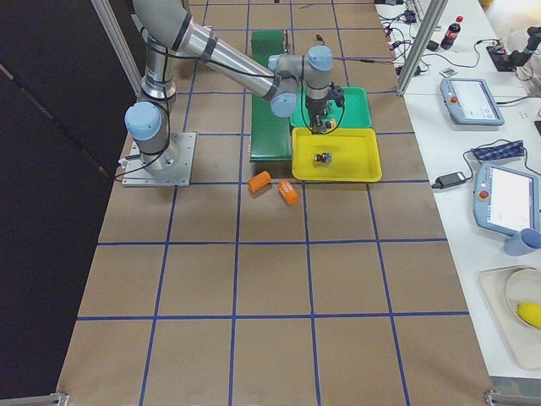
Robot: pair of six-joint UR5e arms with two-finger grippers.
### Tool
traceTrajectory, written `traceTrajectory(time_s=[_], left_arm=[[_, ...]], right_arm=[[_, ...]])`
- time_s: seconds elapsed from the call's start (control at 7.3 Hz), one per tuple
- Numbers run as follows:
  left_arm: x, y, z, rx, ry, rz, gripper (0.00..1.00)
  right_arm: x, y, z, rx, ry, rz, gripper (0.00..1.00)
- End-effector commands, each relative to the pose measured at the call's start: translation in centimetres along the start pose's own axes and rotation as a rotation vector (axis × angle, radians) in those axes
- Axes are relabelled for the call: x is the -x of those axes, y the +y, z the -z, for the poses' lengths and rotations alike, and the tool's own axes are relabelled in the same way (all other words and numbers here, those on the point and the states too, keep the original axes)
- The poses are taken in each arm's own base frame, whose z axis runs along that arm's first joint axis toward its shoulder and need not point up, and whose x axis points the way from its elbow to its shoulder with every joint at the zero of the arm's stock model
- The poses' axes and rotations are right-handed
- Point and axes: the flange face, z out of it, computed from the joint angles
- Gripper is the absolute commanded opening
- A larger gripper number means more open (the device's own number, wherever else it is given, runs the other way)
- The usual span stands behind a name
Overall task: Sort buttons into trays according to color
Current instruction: 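Carry the yellow switch into the yellow tray and release, right gripper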
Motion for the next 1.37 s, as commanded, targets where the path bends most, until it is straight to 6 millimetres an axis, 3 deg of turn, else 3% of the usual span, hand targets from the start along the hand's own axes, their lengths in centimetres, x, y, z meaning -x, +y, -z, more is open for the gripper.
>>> traceTrajectory(time_s=[0.0, 0.14, 0.27, 0.55, 0.68, 0.82, 0.96, 1.23], left_arm=[[0.1, 0.0, 0.2, -0.004, -0.003, 0.001, 1.0], [0.2, 0.0, 0.2, -0.005, -0.005, 0.002, 1.0], [0.2, 0.0, 0.2, -0.006, -0.003, 0.004, 1.0], [0.6, -0.2, 0.6, -0.015, -0.008, 0.01, 1.0], [0.6, -0.3, 0.9, -0.019, -0.009, 0.011, 1.0], [0.4, -0.1, 0.8, -0.016, -0.008, 0.007, 1.0], [0.3, -0.1, 0.6, -0.013, -0.008, 0.005, 1.0], [0.5, 0.0, 0.3, -0.007, -0.008, 0.009, 1.0]], right_arm=[[-0.3, -0.4, -0.7, 0.009, -0.008, 0.003, 1.0], [0.0, -0.1, 0.6, 0.019, -0.011, 0.007, 1.0], [1.0, 0.9, 4.2, 0.031, -0.027, -0.001, 1.0], [8.0, 2.2, 13.4, 0.038, -0.035, -0.013, 1.0], [10.5, 2.5, 18.0, 0.104, -0.04, -0.01, 1.0], [10.9, 2.5, 21.2, 0.131, -0.046, -0.008, 1.0], [10.9, 3.7, 24.0, 0.139, -0.047, -0.01, 1.0], [10.8, 4.4, 24.8, 0.133, -0.043, -0.016, 1.0]])
